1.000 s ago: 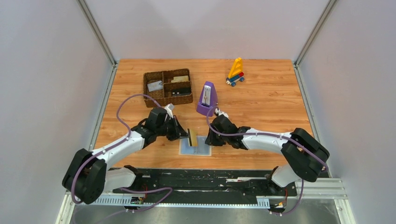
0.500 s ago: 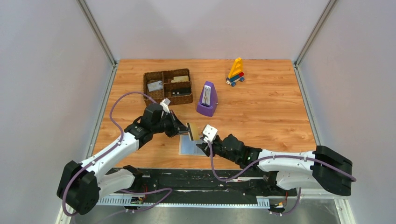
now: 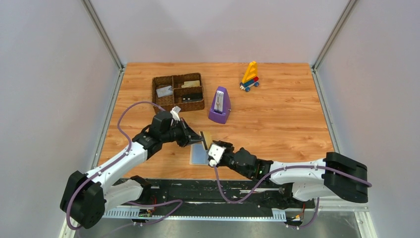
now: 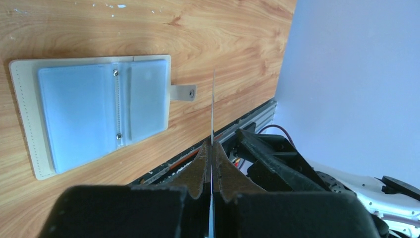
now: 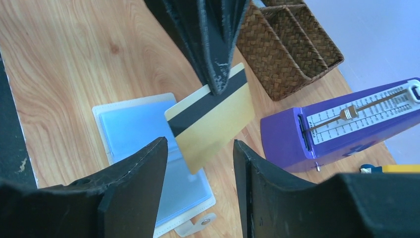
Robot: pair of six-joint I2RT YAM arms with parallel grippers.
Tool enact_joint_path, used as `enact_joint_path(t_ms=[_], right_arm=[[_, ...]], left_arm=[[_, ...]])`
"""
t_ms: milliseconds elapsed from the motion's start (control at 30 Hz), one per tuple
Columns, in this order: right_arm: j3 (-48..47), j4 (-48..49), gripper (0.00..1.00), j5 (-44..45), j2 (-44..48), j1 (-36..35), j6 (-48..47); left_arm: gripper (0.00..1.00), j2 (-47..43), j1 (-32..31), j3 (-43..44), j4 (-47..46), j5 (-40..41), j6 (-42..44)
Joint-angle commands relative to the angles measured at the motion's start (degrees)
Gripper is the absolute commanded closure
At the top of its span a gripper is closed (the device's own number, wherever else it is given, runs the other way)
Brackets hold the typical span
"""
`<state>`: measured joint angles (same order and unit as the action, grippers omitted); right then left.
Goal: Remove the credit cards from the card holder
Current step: Place the credit card in the storage box.
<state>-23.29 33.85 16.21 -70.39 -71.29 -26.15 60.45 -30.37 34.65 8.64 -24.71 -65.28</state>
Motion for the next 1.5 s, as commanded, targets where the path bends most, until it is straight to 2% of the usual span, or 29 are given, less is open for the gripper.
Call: enact_joint_path(t_ms=[0,133,267,333,433,467,633,733,900,1033,1167,1233,1300,1467], right_arm=[[-1.86,3.79,0.47,3.33,-3.18,-1.94,-6.05],[-2.43,7.97,0.51,9.19,-5.99,-3.43,-8.85],[-2.30,12.28,0.62,12.54,-7.41,-3.90,-9.73],[-2.32,13.87,0.73,13.63,-7.79,-3.99,-9.67],[-2.29,14.06,0.96,14.18,-7.64,-4.04,-8.92],[-2.28,13.73,1.00,14.15,-7.18,-4.11,-8.38],[-1.75,8.70,1.00,12.32,-3.06,-3.91,-2.17],[-2.98,0.30,1.00,9.36,1.01,-2.57,5.91],[-4.22,-8.89,1.00,3.78,6.08,-0.01,14.88],[-5.08,-14.92,1.00,-0.47,8.40,3.00,22.26],[-6.30,-20.70,1.00,-7.37,12.37,9.16,32.24],[-6.42,-22.18,1.00,-12.55,15.23,12.83,36.66],[-6.55,-23.51,1.00,-21.40,17.27,17.96,41.83],[-7.82,-25.49,1.00,-38.21,20.03,28.19,52.36]], left_arm=[[1.00,-0.64,-0.12,-1.09,-4.11,-1.68,-2.27],[1.00,-0.75,-0.13,-1.14,-4.12,-1.99,-2.10],[1.00,-0.86,-0.13,-1.17,-4.06,-2.42,-2.11],[0.99,-0.92,-0.13,-1.12,-4.07,-2.67,-2.07],[0.93,-1.29,-0.13,-1.17,-4.09,-2.80,-1.87],[0.90,-1.38,-0.13,-1.12,-3.79,-2.76,-1.63],[0.63,-2.89,-0.13,0.79,0.69,-0.33,1.99],[0.55,-3.98,-0.13,4.26,4.88,1.90,7.47],[0.53,-4.39,-0.12,8.39,10.72,4.86,15.00],[0.53,-4.16,-0.13,9.27,10.45,4.38,18.94],[0.54,-5.18,-0.13,8.57,8.52,3.41,22.90],[0.53,-6.10,-0.13,7.96,7.37,3.11,23.73],[0.52,-6.51,-0.13,7.71,5.69,1.07,24.33],[0.51,-5.32,-0.13,7.38,-0.04,-7.76,24.62]])
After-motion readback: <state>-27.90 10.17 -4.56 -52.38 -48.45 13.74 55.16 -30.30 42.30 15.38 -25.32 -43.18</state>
